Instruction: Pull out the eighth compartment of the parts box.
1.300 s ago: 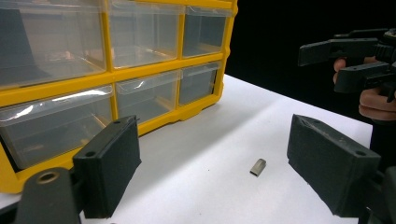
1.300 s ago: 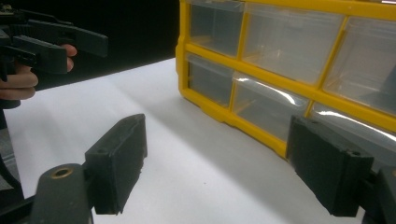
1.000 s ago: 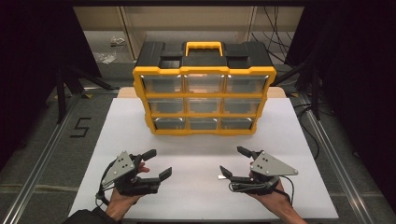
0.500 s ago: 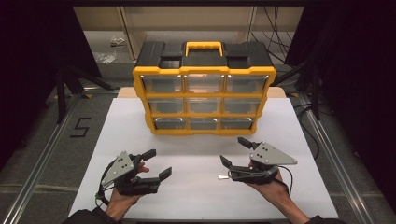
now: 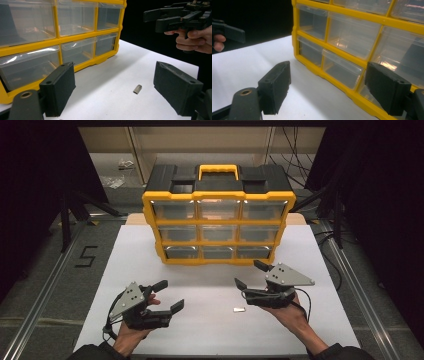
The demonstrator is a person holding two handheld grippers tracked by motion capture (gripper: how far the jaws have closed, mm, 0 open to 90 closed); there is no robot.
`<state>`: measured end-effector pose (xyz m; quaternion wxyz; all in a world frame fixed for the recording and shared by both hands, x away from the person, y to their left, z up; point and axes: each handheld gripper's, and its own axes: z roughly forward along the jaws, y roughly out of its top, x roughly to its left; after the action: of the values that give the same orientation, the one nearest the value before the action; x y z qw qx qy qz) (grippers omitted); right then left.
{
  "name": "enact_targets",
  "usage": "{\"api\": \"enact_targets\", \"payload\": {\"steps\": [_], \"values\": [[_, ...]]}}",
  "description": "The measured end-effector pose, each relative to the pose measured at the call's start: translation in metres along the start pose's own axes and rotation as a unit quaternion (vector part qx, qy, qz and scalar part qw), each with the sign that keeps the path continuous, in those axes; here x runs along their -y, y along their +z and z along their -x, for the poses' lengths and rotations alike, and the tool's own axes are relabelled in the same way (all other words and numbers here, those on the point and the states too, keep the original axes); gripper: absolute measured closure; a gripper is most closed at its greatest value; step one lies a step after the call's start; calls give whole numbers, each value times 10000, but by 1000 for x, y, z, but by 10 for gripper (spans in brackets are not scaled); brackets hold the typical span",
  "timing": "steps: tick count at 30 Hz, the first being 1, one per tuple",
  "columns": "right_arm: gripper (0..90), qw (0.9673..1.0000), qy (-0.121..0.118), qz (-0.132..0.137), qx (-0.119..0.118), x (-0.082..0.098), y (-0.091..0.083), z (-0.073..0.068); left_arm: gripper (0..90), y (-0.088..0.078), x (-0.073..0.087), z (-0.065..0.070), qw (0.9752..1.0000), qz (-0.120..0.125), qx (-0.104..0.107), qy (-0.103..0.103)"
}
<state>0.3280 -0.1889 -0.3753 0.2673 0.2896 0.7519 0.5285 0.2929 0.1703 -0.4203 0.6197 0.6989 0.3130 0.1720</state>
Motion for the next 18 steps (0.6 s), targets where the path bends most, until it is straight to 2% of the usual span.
{"api": "enact_targets", "payload": {"steps": [18], "values": [[230, 9985, -461, -135, 265, -6, 20, 1, 170, 0, 0, 0, 10000, 5, 23, -17]]}}
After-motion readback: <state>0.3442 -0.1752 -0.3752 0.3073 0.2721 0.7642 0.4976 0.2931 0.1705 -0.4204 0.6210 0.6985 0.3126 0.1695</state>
